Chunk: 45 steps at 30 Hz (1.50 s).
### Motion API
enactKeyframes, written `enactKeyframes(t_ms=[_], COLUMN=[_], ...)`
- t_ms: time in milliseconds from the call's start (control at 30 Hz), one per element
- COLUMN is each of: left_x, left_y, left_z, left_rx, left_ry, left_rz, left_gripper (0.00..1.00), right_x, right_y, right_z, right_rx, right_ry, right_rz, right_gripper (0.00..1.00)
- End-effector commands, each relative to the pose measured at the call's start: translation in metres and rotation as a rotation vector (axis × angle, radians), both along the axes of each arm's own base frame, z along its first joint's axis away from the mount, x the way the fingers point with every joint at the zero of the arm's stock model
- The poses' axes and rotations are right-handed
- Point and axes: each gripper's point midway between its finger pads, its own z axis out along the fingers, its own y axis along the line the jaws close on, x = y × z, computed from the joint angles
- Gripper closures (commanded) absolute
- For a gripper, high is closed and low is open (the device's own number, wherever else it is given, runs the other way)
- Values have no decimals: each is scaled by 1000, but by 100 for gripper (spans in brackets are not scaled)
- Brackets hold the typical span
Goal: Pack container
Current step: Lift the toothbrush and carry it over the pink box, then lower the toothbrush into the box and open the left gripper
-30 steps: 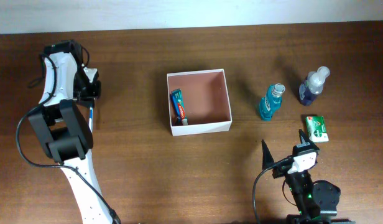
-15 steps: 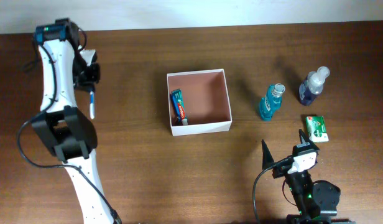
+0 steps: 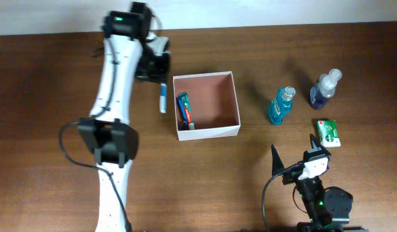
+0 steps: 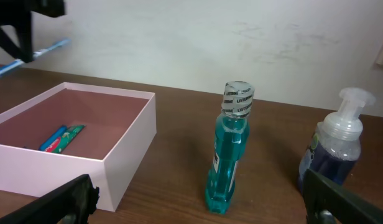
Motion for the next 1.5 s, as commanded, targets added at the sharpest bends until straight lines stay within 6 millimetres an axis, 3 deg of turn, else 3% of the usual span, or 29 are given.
enactKeyframes(t_ms=[0, 100, 267, 433, 600, 800, 1100, 1467], left_x=[-17, -27, -35, -39, -46, -58, -64, -59], left_y=[-42, -61, -74, -75, -68, -66, -76, -58], left_z=[30, 29, 25, 18, -1, -19, -20, -26], left_rx=[-66, -50, 17, 76, 164, 205, 224, 294], left_ry=[-22, -12, 11, 46, 89, 147, 114, 73], left_rz=[-5, -9, 124, 316, 384, 346, 205, 83], left_gripper=[99, 99, 99, 99, 99, 99, 99, 98], right_x=[0, 0, 0, 0, 0, 0, 0, 0], right_y=[-1, -1, -1, -1, -1, -1, -1, -1], right_z=[-3, -3, -3, -3, -3, -3, -3, -3], right_rx=[3, 3, 3, 3, 3, 3, 3, 3], right_ry=[1, 1, 1, 1, 1, 1, 1, 1], right_rz=[-5, -5, -5, -5, -5, -6, -5, -6], right_gripper=[2, 2, 2, 2, 2, 1, 2, 2])
